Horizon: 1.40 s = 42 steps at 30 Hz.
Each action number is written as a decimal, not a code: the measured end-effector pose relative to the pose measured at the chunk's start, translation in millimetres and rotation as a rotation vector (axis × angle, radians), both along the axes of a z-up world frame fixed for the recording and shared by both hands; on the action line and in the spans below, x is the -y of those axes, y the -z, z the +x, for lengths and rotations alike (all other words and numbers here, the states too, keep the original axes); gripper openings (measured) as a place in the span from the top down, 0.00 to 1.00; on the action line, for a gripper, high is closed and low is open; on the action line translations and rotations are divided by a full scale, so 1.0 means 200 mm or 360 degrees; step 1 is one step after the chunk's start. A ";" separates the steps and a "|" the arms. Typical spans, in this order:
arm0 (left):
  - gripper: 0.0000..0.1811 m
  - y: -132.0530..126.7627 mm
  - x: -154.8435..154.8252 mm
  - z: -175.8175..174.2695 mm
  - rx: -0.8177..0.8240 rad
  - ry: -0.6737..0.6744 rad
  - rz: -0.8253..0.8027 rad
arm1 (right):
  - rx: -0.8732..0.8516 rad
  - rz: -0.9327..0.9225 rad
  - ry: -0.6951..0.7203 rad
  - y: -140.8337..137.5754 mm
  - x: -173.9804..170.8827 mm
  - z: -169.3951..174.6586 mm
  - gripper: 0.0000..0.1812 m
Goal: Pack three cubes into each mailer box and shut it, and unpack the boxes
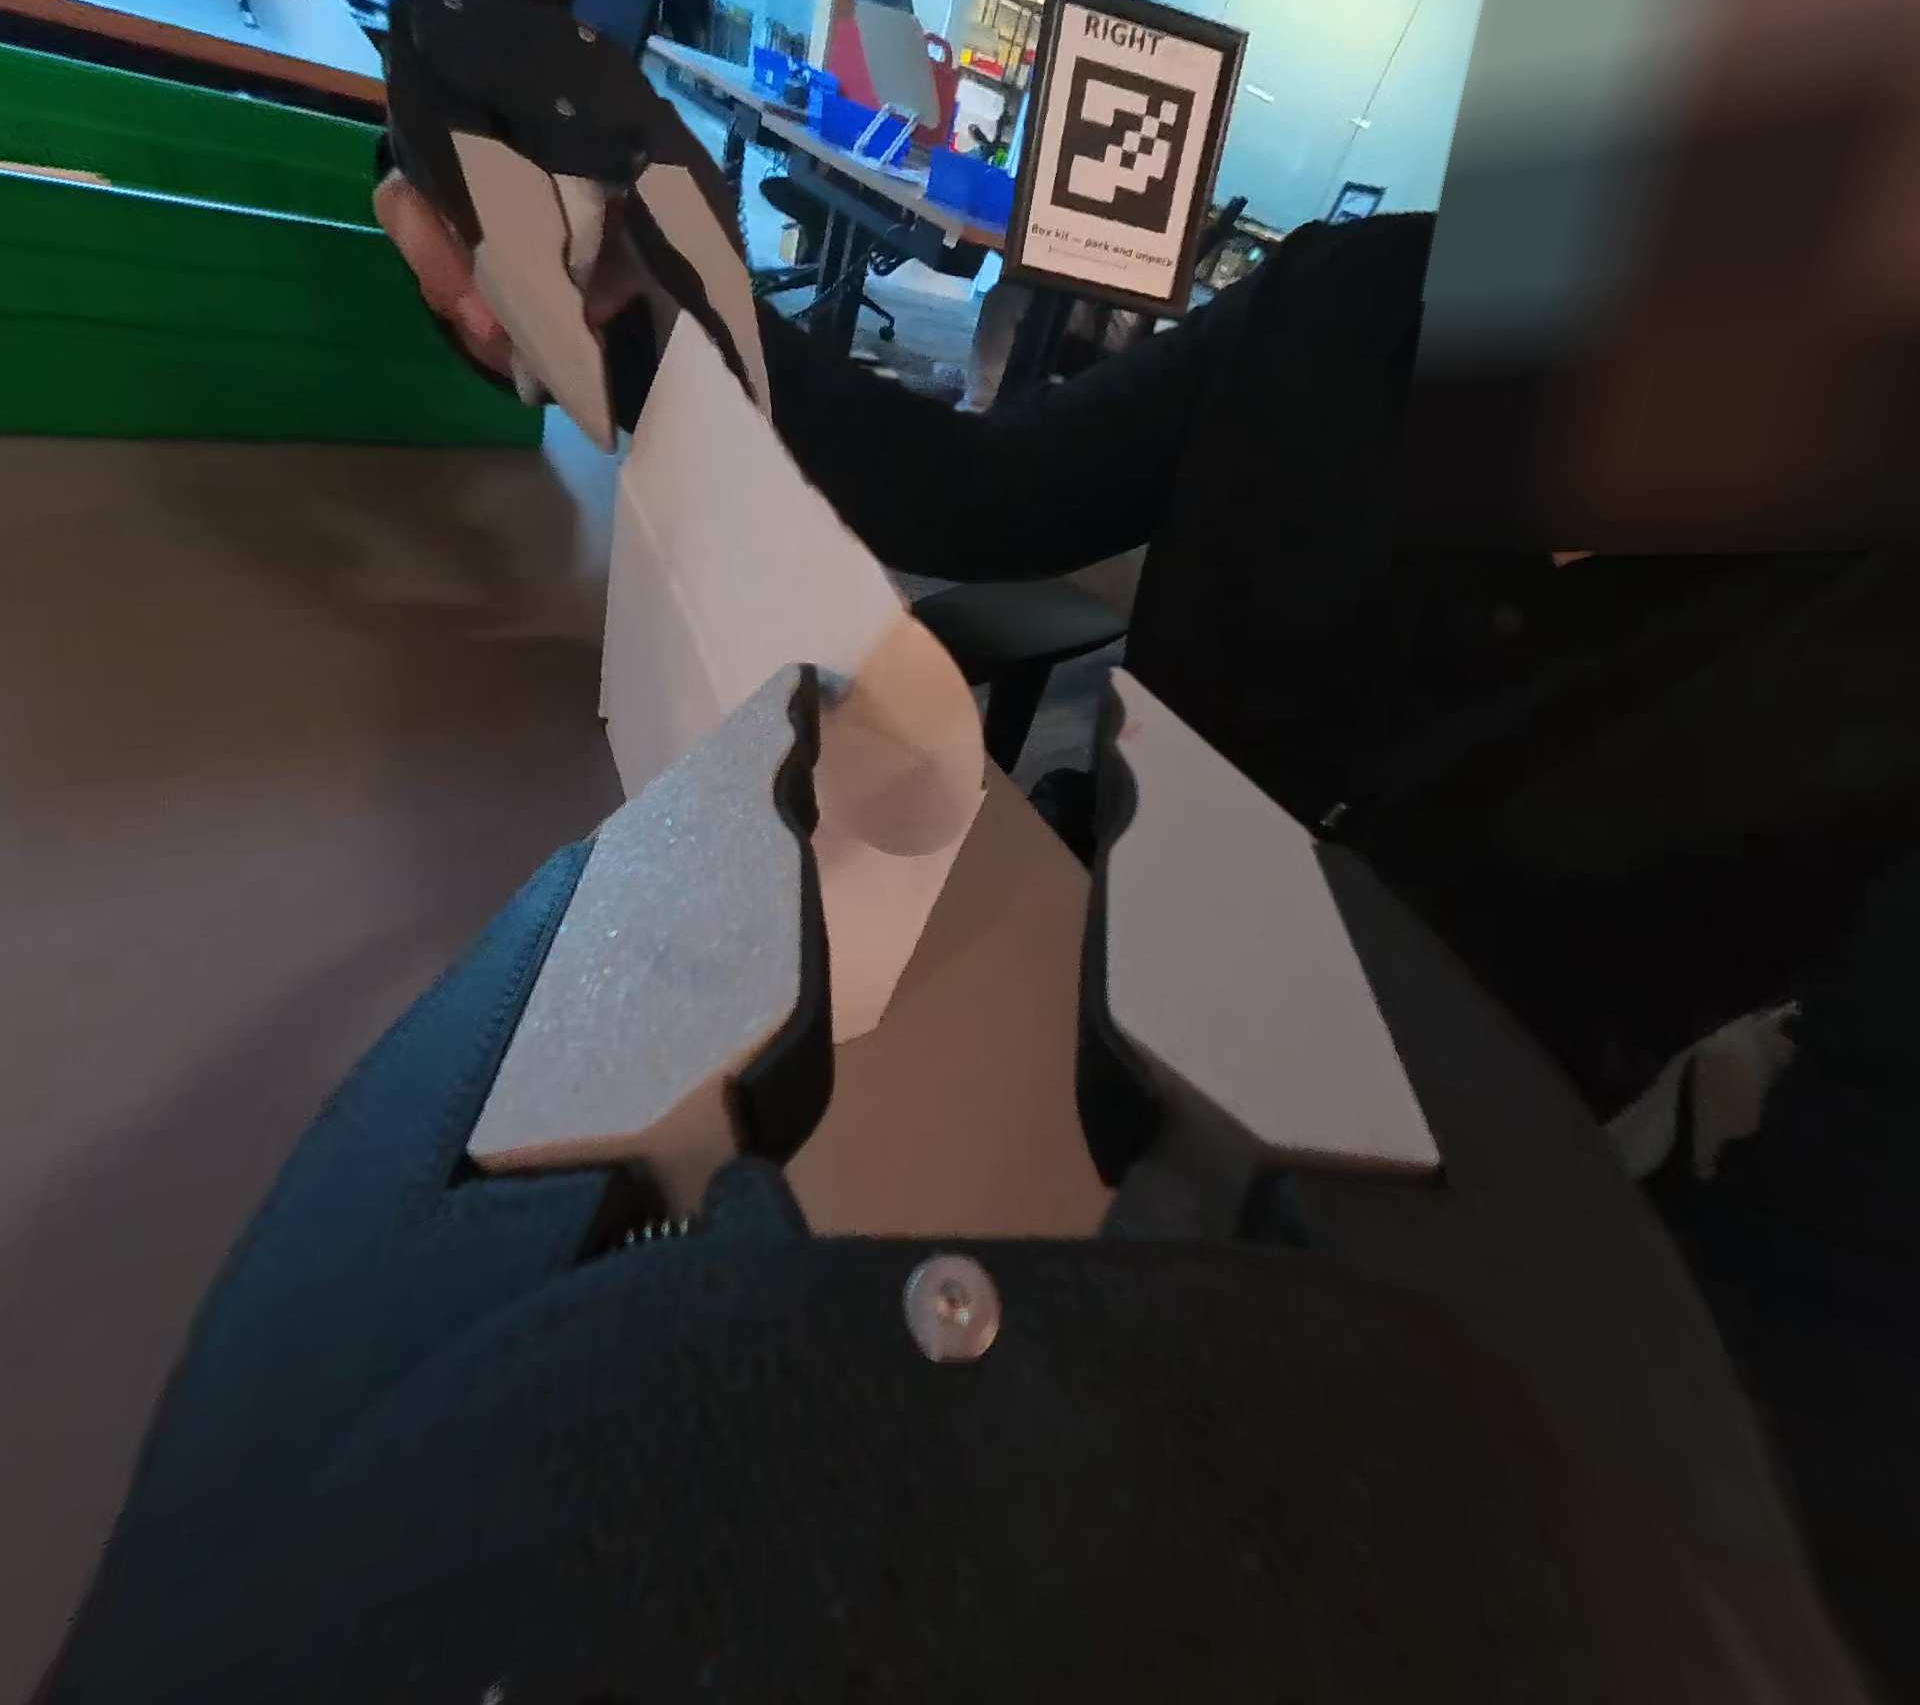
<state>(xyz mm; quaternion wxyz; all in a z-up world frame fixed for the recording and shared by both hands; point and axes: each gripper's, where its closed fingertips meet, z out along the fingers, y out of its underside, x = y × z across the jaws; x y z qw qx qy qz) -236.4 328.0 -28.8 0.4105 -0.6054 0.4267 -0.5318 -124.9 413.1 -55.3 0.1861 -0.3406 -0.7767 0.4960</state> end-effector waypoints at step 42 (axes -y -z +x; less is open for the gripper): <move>0.80 0.06 0.12 0.06 -0.0142 -0.0011 0.0088 | -0.0220 -0.0486 -0.0283 -0.08 0.07 0.00 0.83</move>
